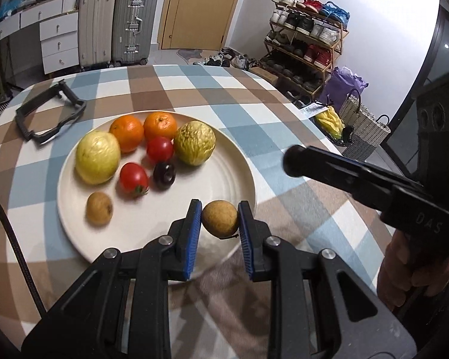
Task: Organize fruits
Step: 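Lower both fruits onto the plate and open both tools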
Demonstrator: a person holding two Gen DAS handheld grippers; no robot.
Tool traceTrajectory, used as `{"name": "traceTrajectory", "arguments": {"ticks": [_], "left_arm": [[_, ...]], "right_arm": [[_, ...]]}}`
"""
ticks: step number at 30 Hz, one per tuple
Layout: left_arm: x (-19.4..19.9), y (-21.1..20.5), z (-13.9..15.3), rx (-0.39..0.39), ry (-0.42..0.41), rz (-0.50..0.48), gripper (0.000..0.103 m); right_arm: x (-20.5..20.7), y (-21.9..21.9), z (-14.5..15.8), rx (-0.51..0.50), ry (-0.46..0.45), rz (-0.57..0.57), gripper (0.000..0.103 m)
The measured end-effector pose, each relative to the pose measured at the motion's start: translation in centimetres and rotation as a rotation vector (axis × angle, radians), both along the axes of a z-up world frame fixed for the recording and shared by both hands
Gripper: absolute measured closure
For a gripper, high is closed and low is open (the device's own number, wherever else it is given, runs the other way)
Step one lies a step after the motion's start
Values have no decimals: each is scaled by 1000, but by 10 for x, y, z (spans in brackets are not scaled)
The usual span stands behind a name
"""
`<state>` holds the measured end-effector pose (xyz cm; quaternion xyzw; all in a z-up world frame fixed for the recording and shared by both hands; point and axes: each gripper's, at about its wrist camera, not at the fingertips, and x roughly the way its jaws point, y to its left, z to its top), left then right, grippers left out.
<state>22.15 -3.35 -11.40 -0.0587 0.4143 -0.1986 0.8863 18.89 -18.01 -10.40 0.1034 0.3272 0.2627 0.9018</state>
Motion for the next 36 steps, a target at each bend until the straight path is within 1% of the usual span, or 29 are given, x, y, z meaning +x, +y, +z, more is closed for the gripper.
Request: {"name": "traceTrajectory", "arguments": {"ticks": [8,13,23,31,36], "left_arm": [[31,-15,-8,-3,13,-22,81],[44,-19,-16,-12,34,-27,81],[55,-24,-25,-16,51,-43,81],[58,-26,-25,-14,49,-40,81],[59,-25,-22,-25,44,-27,81]], "right_arm": [[51,6,-8,-14,40,10,81],[69,11,-18,-34,67,20,81],[82,18,-30,-66,88,27,81],[87,19,-35,-73,99,23,81],[90,18,-36,-71,105,12,81]]}}
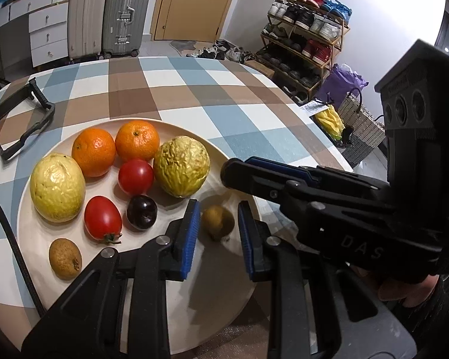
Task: Organize fruits
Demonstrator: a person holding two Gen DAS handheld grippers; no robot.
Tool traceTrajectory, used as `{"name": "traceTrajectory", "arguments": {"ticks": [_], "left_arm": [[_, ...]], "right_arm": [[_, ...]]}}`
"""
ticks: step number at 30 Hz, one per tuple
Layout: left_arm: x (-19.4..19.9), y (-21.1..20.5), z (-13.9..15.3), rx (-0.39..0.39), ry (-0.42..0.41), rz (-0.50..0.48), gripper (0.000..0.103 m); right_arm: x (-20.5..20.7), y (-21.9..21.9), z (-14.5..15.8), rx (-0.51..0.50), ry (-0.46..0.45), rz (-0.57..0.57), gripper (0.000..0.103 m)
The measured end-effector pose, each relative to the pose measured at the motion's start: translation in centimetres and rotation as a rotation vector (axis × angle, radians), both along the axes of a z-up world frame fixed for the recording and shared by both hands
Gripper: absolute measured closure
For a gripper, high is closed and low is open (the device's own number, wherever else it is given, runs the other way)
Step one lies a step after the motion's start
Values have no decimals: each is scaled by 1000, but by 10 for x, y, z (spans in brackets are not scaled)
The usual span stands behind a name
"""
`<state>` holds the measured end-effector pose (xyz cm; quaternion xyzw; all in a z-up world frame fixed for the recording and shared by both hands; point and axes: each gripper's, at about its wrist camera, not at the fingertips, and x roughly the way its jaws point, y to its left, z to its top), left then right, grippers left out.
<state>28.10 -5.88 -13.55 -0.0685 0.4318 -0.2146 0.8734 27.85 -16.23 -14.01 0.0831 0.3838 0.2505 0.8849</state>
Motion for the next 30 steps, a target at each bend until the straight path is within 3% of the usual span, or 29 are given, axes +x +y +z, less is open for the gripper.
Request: {"name": "traceTrajectory", "arguments": {"ticks": [8,9,15,17,19,21,23,25,27,30], "left_arm": [[-9,6,12,14,-11,13,76],[-12,7,15,15,-15,18,74],[-37,15,39,23,-63,44,63],[-46,18,48,25,-81,54,60],[-58,22,59,26,-107,70,51],[-70,27,72,31,-141,97,38],[-82,31,84,29,-178,118,33],[-95,37,97,36,-221,144,28],[-110,43,110,47,-272,180,21],[-132,53,128,46,-355,229,17]], "right_arm": [[-5,-8,10,29,-31,-20,75],[-7,-9,14,35,-39,-21,71],[-25,-15,35,54,-88,-49,69],[-38,-18,45,63,-119,-63,64],[-53,-22,56,73,-160,-76,54],[-66,-24,66,80,-196,-89,51],[-82,-25,78,83,-237,-98,47],[-99,-27,89,95,-289,-115,23],[-116,-29,99,106,-350,-132,12],[-138,-30,113,112,-416,-149,5]]}}
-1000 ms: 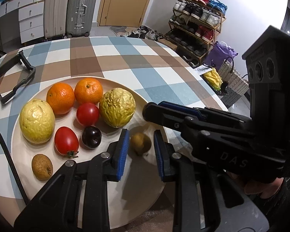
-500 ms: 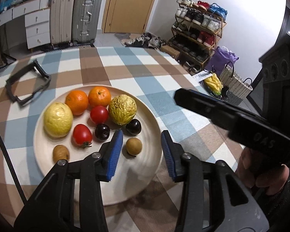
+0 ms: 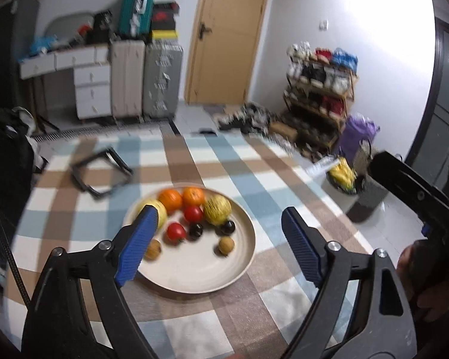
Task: Organize fruits
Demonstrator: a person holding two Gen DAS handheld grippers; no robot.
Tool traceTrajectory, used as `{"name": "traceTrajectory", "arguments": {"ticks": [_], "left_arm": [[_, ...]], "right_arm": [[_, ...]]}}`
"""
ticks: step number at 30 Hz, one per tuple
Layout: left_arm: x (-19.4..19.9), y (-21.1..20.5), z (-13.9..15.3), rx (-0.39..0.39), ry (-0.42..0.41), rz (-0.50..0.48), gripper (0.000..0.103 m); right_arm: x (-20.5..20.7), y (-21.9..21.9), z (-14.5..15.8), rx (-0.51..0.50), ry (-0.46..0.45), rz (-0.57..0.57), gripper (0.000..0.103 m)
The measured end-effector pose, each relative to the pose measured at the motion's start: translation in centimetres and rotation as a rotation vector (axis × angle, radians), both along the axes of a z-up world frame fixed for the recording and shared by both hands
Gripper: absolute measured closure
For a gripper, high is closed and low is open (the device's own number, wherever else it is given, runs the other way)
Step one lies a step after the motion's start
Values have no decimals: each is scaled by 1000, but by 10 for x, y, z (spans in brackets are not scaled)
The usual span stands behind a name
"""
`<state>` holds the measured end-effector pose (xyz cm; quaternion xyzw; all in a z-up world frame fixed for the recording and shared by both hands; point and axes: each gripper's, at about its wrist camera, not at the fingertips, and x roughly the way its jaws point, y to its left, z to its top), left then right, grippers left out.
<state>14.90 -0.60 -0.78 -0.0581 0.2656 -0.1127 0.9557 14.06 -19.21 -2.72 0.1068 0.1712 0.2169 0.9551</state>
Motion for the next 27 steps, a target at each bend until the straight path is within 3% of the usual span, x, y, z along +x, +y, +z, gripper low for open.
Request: {"name": "traceTrajectory", "arguments": {"ticks": [2,5,15,27], "left_arm": [[-13,5,10,8,-61,33,15],[-39,12,26,45,-170,89,0],[-106,22,52,90,-338,127,0],[-131,41,35,64,-334,174,0]], "right_arm": [[-14,1,8,2,-39,-15,2],[-34,5,19,-11,-97,-32,1],[-84,22,39,-86,-226,-85,0],[-113,24,23,-153,-308,-156,0]]}}
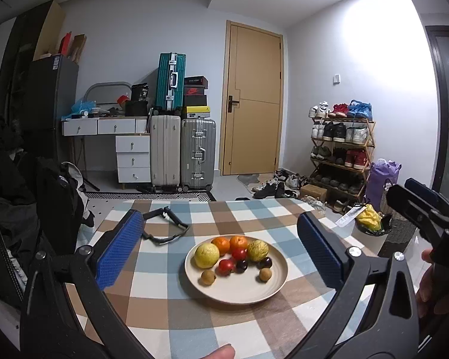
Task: Organize fruits
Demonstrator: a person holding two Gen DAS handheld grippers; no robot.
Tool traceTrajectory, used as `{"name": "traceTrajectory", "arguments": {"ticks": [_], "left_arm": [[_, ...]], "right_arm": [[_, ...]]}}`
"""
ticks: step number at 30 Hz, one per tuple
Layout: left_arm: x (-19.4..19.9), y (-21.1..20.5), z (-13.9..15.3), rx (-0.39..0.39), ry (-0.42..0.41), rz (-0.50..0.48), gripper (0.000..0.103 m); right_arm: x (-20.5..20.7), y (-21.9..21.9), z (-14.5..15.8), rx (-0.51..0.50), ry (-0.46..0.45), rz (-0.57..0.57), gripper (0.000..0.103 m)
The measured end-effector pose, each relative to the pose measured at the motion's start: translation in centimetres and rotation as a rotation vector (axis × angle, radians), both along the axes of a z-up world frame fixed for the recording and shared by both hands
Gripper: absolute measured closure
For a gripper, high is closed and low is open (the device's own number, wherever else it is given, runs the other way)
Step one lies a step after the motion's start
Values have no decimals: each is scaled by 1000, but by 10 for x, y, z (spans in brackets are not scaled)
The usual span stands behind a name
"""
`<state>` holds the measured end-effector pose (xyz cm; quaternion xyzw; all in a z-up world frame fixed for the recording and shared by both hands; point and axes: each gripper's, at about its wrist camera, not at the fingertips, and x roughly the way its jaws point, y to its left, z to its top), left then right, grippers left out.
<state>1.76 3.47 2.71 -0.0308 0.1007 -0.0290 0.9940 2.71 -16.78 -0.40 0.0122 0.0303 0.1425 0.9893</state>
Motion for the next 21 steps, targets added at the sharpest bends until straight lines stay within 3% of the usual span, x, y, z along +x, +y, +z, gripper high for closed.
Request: {"name": "traceTrajectory", "arguments": {"ticks": [14,21], "left_arm": [[44,18,-87,14,90,63,0],[60,18,-114,16,130,62,0]], "right_arm": [[15,0,-52,-63,13,-52,0],[32,1,-83,-95,40,-69,0]]}}
